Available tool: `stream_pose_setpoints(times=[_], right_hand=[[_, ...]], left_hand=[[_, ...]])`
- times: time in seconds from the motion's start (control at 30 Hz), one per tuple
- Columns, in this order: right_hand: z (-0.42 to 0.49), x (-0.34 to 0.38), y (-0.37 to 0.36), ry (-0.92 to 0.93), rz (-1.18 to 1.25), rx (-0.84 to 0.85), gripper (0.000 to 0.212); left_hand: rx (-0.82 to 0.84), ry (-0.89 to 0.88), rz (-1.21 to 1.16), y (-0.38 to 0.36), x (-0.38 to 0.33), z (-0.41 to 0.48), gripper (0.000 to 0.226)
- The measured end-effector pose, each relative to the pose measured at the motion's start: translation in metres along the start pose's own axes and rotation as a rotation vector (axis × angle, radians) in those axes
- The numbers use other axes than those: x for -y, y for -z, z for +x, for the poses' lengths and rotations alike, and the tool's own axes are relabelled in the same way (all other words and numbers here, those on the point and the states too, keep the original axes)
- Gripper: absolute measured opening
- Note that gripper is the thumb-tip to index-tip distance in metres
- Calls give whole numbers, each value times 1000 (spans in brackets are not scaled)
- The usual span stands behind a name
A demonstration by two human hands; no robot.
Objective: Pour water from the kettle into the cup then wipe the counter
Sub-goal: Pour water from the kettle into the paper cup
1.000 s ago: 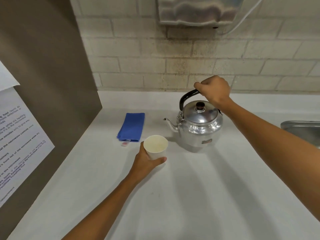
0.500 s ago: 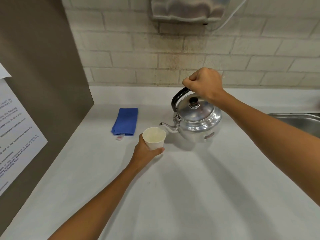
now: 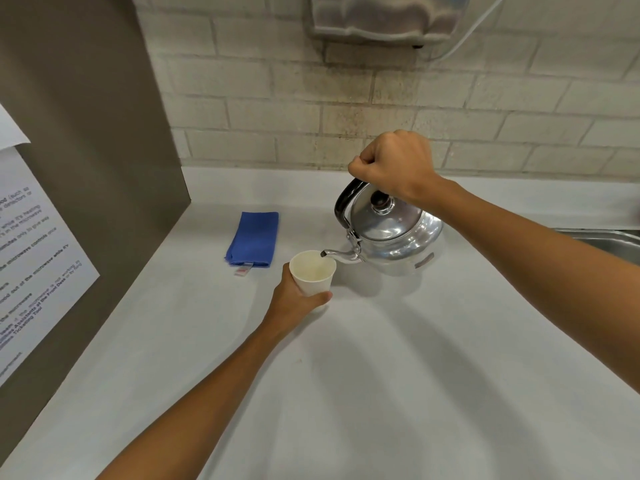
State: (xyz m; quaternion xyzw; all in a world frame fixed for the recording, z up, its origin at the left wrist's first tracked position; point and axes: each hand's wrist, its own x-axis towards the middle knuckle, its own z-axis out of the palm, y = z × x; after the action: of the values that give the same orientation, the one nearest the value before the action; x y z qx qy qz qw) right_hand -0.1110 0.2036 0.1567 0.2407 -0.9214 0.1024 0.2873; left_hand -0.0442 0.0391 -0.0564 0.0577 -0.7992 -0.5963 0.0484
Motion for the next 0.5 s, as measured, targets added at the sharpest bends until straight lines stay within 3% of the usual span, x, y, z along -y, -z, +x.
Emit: stream_pose_setpoints(times=[0.5], right_hand=[[9, 16, 7, 104, -62, 37, 44]], left_hand=[[6, -19, 12, 0, 2, 1, 80]])
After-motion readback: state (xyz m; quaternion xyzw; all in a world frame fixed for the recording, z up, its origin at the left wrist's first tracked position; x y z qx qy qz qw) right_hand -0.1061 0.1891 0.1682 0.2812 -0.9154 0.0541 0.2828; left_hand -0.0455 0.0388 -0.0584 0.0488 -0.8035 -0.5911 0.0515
